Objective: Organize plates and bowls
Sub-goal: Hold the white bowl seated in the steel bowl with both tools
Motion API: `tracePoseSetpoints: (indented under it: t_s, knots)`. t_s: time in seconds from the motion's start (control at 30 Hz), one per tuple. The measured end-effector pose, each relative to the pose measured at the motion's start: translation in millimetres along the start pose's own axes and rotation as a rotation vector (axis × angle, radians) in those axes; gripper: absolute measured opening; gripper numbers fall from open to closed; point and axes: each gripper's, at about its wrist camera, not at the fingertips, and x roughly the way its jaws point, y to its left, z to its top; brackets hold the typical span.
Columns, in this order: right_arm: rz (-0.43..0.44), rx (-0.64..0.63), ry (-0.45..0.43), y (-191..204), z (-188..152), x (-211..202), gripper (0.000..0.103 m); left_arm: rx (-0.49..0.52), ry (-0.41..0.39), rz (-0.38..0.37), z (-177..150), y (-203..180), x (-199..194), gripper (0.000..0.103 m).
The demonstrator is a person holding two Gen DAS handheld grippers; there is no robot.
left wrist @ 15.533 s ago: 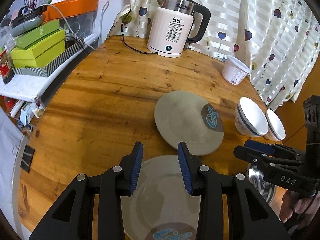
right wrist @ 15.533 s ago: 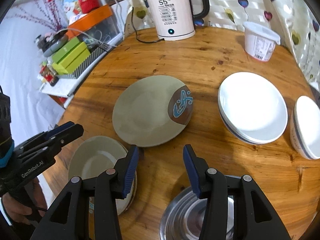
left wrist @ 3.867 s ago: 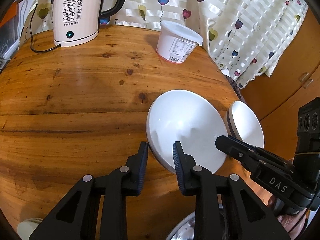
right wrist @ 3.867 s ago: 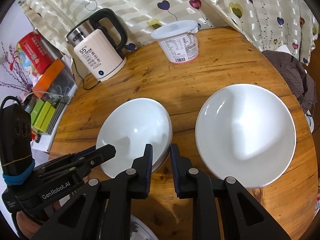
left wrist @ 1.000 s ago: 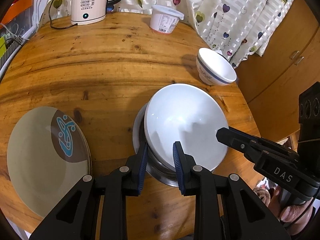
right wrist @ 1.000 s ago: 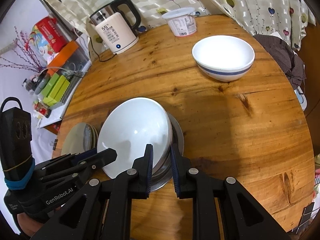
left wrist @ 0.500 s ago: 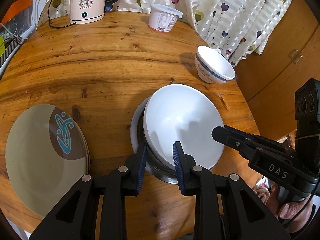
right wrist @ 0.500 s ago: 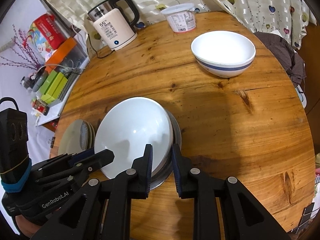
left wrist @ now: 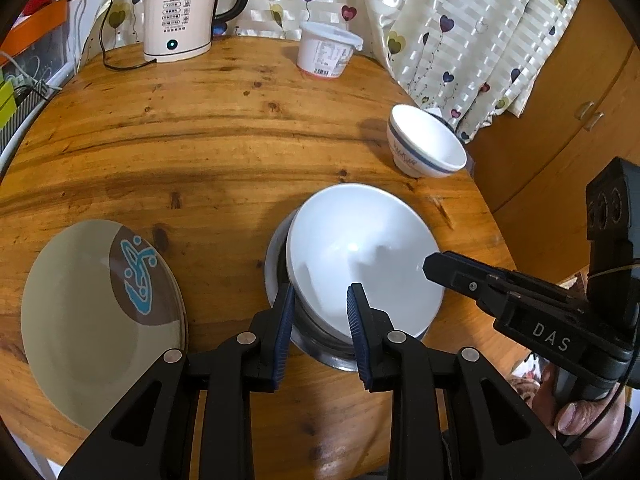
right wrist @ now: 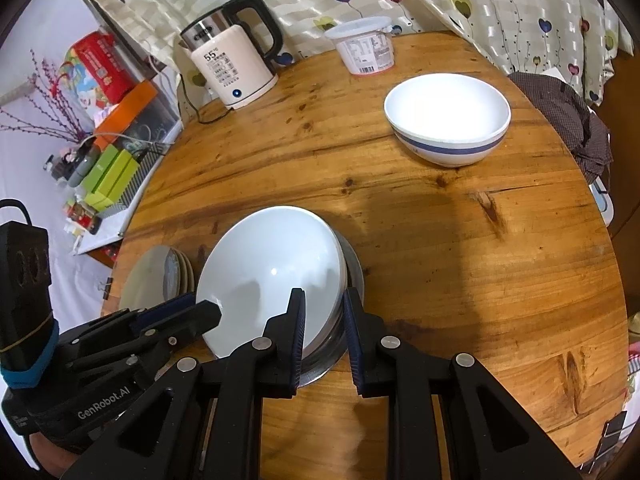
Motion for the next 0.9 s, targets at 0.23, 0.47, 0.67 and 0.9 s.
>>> tracePoseSetpoints:
  t_s: [0.23, 0.47, 0.67, 0.9]
  knots:
    - [0.003, -0.007, -0.001, -0.2, -0.2, -1.7, 0.018, -0.011, -0.013, -0.005, 2.6, 4.2, 2.3, 0.028]
    - [0.005, -0.012, 0.004, 1.9, -1.2, -1.7, 0.018, -0.010, -0.010, -0.002, 2.1, 5.4, 1.1, 0.028]
    - [0.005, -0.011, 0.005, 1.5, -0.9, -1.9, 0.018, -0.007, -0.010, -0.005, 1.7, 5.4, 1.0, 0.028]
    - [0.004, -0.010, -0.017, 0.6, 0.1, -8.3, 0.018, -0.007, -0.025, -0.020, 1.5, 8.0, -3.3, 0.028]
